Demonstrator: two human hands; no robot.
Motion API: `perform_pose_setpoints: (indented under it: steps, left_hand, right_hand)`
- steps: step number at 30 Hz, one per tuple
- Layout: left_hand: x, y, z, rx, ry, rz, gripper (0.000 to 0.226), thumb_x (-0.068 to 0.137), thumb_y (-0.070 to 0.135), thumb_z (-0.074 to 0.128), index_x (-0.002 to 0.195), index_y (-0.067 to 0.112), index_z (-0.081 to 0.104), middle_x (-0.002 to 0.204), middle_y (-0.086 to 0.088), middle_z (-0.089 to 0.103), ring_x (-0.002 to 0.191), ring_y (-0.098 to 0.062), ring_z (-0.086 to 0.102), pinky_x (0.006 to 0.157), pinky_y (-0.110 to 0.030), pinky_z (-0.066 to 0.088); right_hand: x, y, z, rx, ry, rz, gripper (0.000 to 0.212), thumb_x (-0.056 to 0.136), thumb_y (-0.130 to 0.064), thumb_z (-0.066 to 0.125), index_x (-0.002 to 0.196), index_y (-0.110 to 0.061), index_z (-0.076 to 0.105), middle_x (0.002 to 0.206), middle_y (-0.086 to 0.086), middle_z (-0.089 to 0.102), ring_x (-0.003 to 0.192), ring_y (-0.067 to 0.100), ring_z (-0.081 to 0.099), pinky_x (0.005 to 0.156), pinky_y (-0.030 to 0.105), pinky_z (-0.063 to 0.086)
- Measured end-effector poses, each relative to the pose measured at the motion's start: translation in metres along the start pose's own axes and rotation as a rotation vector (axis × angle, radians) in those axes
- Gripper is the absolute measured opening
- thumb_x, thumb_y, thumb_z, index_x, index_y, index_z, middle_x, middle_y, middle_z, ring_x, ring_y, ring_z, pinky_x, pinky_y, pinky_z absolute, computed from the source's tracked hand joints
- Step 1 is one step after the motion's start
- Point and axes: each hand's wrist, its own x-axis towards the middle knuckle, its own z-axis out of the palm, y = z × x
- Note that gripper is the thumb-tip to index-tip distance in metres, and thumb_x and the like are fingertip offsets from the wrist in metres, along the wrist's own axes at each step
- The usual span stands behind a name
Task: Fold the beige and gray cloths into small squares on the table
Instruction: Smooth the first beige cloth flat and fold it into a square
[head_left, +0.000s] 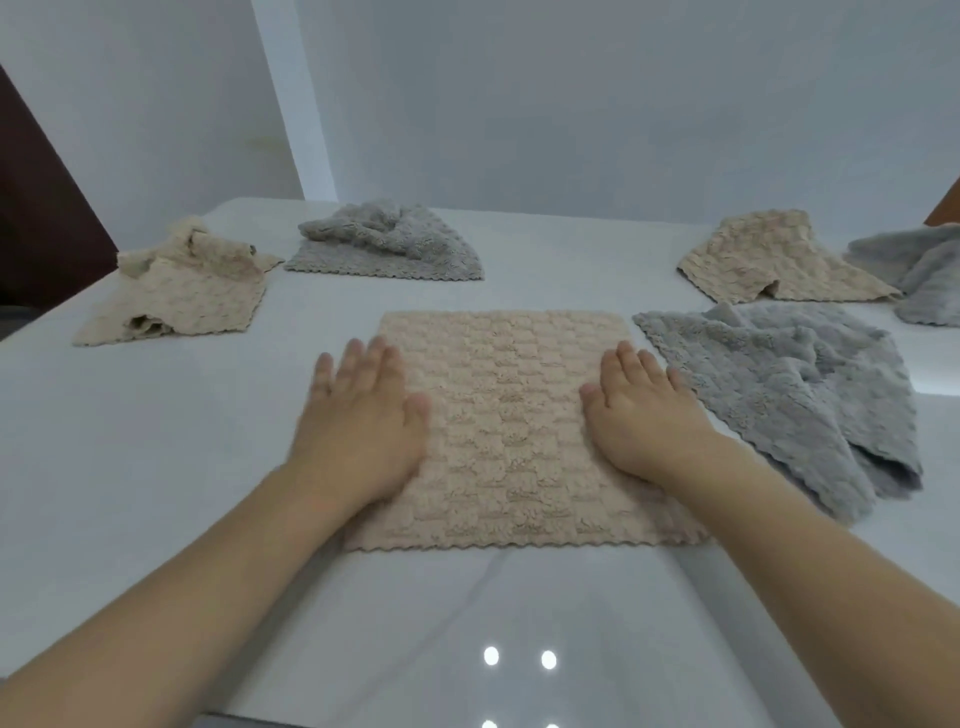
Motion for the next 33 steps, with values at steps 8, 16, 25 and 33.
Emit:
perform_pose_setpoints:
  steps: [8, 16, 25, 33]
  left_hand:
    - [-0.039, 0.01, 0.013, -0.042, -0.067, 0.167, 0.062, 0.099, 0.052, 0.005, 0.155, 0.028, -0.009, 0.162, 0.011, -0.014, 0.147, -0.009, -0.017, 0.121, -0.039, -0.009]
    - [-0.072, -0.001, -0.023, -0.156, -0.026, 0.199, 0.062, 0.089, 0.056, 0.041, 0.143, 0.029, 0.028, 0.149, 0.006, 0.022, 0.138, -0.02, 0.019, 0.113, -0.035, 0.022]
    - [-0.108, 0.028, -0.038, 0.21, -0.104, 0.542, 0.026, 0.084, 0.013, 0.041, 0.108, 0.024, 0.044, 0.104, 0.007, 0.051, 0.094, -0.015, 0.049, 0.074, -0.03, 0.046]
    - [-0.04, 0.018, -0.063, -0.037, -0.138, 0.373, 0.023, 0.085, 0.01, 0.047, 0.064, 0.019, 0.042, 0.067, 0.009, 0.048, 0.074, -0.019, 0.049, 0.06, -0.03, 0.033]
  right_hand:
    - [-0.034, 0.01, 0.018, 0.015, -0.006, -0.128, 0.06, 0.101, -0.046, 0.005, 0.154, -0.022, -0.005, 0.161, -0.006, -0.013, 0.147, 0.011, -0.012, 0.12, 0.034, -0.007]
    - [-0.099, 0.034, 0.004, 0.048, 0.196, -0.188, 0.044, 0.09, -0.057, 0.039, 0.122, -0.026, 0.04, 0.121, -0.005, 0.035, 0.115, 0.017, 0.033, 0.1, 0.03, 0.028]
    - [-0.145, 0.039, -0.016, -0.223, 0.049, -0.33, 0.029, 0.083, -0.022, 0.04, 0.11, -0.028, 0.044, 0.11, -0.008, 0.048, 0.104, 0.017, 0.045, 0.09, 0.029, 0.038]
    - [-0.079, 0.04, -0.054, 0.275, -0.017, -0.048, 0.02, 0.087, -0.007, 0.041, 0.071, -0.015, 0.05, 0.075, 0.0, 0.051, 0.082, 0.024, 0.052, 0.058, 0.028, 0.035]
